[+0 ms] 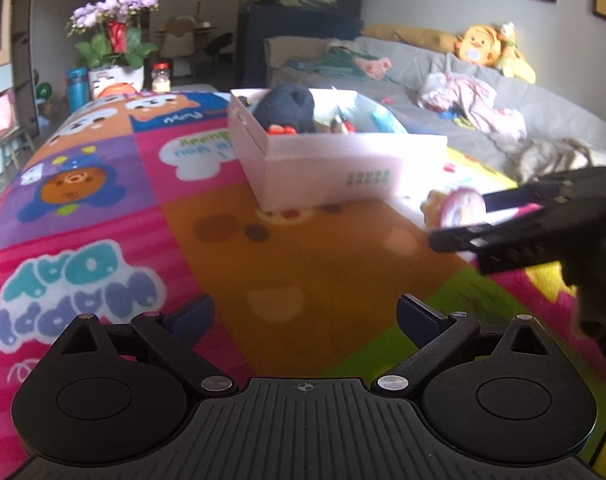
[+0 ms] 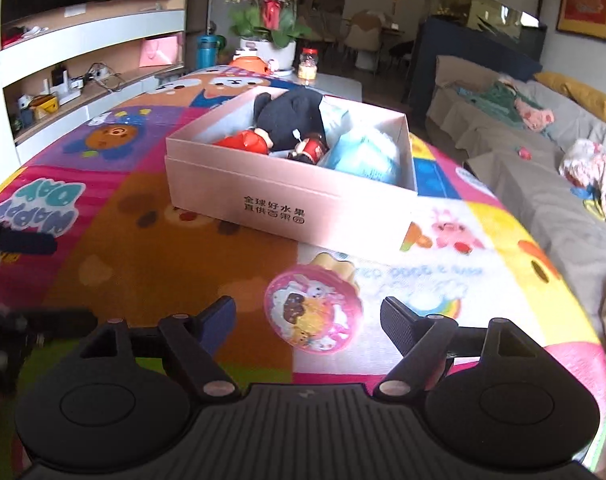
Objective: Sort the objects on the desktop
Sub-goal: 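Drop the doll into the pink box with the left gripper while the right gripper drops the pudding-cup toy in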
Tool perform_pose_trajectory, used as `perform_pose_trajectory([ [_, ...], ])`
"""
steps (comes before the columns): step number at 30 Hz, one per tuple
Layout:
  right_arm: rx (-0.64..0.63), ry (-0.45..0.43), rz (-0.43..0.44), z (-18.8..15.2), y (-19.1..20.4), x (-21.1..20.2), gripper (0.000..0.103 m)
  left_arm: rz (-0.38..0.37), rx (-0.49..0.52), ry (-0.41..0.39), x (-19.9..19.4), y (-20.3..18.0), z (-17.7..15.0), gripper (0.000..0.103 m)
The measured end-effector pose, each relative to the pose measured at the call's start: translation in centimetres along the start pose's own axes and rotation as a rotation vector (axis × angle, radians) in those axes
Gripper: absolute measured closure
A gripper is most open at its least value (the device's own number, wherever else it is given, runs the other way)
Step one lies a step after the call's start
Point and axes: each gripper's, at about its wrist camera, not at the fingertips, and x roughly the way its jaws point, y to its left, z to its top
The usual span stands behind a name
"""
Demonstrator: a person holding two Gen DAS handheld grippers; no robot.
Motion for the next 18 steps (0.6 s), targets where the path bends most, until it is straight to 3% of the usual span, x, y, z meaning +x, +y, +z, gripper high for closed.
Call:
perform_pose_trajectory([
  [1,0.011,0.005,-0.008,0.0,0.2,0.4,0.024,0.005,0.004,0.004,0.0,-0.1,-0.1,0.002],
  [3,0.019,0.009,-0.022,-0.1,0.3,0.6,0.049,0.013,0.003,-0.004,-0.2,-0.1,-0.1,0.002],
  [10,0.016,-0.002,0.041,1.5,-0.6,-2.7,0.049,0.030,-0.021,-0.035,-0.5,0.5,0.2,0.001],
  [14,0.038,-0.080,0.101,5.0,-1.0,-5.1,0.049,0.011,-0.016,-0.032,-0.2,0.4,0.0,0.001],
  [18,0.030,-0.167,0.108,9.5,-0.4,-4.0,0.049,0.005,-0.028,-0.048,-0.5,0.6,-0.2,0.001],
])
